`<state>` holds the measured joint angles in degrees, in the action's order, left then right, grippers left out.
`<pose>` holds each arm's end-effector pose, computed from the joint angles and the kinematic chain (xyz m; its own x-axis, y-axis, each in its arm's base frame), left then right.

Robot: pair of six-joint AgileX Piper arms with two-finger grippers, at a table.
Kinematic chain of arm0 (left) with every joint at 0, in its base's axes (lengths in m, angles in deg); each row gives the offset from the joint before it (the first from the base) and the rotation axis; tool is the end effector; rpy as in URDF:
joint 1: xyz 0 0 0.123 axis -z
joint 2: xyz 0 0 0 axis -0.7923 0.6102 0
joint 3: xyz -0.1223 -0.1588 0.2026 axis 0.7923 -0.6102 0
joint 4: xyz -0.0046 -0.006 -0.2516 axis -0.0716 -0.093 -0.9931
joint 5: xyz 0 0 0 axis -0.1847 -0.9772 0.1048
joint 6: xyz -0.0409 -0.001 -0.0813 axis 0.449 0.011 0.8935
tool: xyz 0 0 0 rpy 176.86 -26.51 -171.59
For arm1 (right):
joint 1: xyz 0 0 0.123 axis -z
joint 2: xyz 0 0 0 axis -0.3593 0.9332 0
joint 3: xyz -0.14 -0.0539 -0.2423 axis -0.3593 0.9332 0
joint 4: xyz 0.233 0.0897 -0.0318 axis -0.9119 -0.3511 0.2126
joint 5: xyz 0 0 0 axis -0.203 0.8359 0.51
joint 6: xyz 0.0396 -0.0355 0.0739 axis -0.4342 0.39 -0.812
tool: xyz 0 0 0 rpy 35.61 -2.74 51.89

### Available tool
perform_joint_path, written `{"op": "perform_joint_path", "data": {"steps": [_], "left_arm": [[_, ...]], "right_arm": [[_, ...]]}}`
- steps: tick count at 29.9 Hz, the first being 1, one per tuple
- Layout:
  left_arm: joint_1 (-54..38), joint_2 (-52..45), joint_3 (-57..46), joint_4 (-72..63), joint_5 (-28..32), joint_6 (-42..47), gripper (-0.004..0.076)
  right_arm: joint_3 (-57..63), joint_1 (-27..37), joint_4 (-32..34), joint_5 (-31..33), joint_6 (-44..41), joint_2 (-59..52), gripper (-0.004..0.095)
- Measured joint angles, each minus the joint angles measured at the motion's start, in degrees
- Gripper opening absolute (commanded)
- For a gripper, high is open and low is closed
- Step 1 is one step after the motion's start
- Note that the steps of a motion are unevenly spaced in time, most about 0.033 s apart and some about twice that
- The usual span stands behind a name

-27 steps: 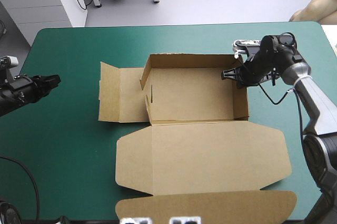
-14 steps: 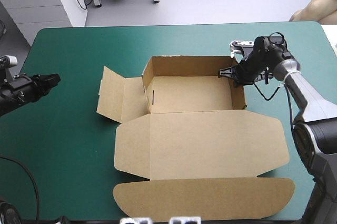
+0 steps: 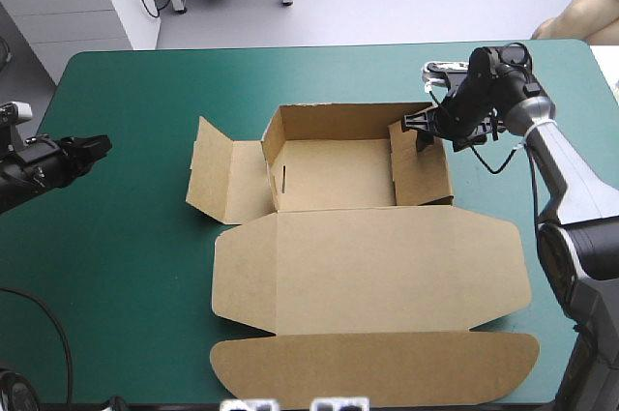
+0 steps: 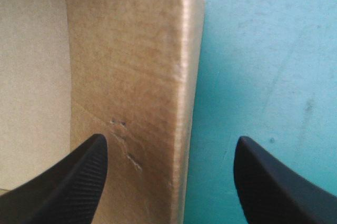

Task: Fold the box

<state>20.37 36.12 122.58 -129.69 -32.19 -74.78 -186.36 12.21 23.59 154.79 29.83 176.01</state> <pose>0.2516 0.0766 0.3431 -0.5407 -0.3057 -0.7837 0.1611 0.8767 -0.4532 0.4060 0.0750 0.3031 -0.9531 -0.0313 -0.3010 -0.0822 0.9840 0.1581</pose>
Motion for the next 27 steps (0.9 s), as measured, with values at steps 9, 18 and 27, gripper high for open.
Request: {"op": "perform_joint_path", "data": {"steps": [9, 18, 27], "left_arm": [[0.0, 0.0, 0.0, 0.2, 0.2, -2.2, 0.0006], [0.0, 0.0, 0.0, 0.2, 0.3, -2.4, 0.0006], [0.0, 0.0, 0.0, 0.2, 0.1, -2.4, 0.0006]], "right_arm": [[7.0, 0.0, -0.1, 0.7, -0.4, -7.8, 0.0661], [17.6, 0.0, -3.3, 0.7, 1.9, -11.3, 0.0660], [17.7, 0.0, -5.2, 0.0, 3.5, -7.0, 0.0353]]}}
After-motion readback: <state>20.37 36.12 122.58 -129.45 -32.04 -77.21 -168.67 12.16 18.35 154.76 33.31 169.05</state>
